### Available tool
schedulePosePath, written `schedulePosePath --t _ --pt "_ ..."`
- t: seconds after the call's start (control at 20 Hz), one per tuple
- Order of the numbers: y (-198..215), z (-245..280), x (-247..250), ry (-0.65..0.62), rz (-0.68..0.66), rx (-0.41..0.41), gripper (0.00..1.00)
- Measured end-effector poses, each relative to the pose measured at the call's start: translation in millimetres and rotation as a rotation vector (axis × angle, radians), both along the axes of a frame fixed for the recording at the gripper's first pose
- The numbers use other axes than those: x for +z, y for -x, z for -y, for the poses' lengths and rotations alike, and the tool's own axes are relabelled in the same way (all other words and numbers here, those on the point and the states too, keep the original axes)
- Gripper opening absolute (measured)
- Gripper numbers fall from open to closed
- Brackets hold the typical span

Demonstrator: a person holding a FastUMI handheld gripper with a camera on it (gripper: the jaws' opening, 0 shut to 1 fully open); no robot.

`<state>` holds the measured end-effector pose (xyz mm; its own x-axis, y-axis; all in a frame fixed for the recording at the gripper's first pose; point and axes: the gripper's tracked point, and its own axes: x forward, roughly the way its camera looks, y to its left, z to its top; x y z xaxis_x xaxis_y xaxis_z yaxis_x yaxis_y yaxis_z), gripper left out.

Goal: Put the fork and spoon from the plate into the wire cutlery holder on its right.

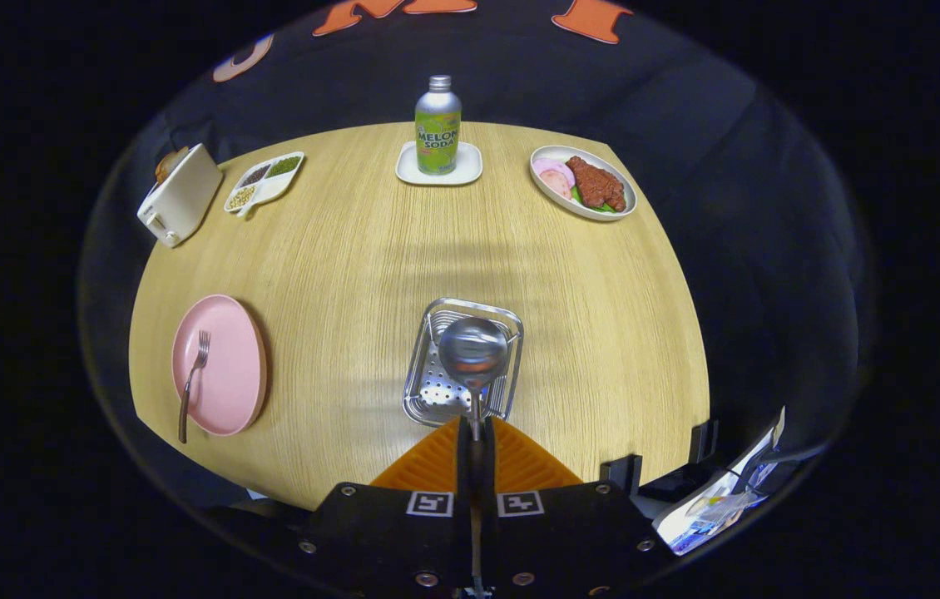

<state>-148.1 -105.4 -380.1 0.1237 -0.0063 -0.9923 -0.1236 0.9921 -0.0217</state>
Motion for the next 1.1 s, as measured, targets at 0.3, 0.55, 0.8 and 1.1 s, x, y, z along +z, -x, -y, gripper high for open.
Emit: schedulePosePath --t 0.3,0.55,0.8,1.1 --pt "-11 1 -18 0.026 -0.002 -0.007 0.07" --pt "-23 2 -17 0.046 0.084 -0.038 0.08" --pt "-52 -20 13 -0.019 0.285 -0.097 0.09" --pt "-95 -69 90 -0.130 0.632 -0.136 0.14"
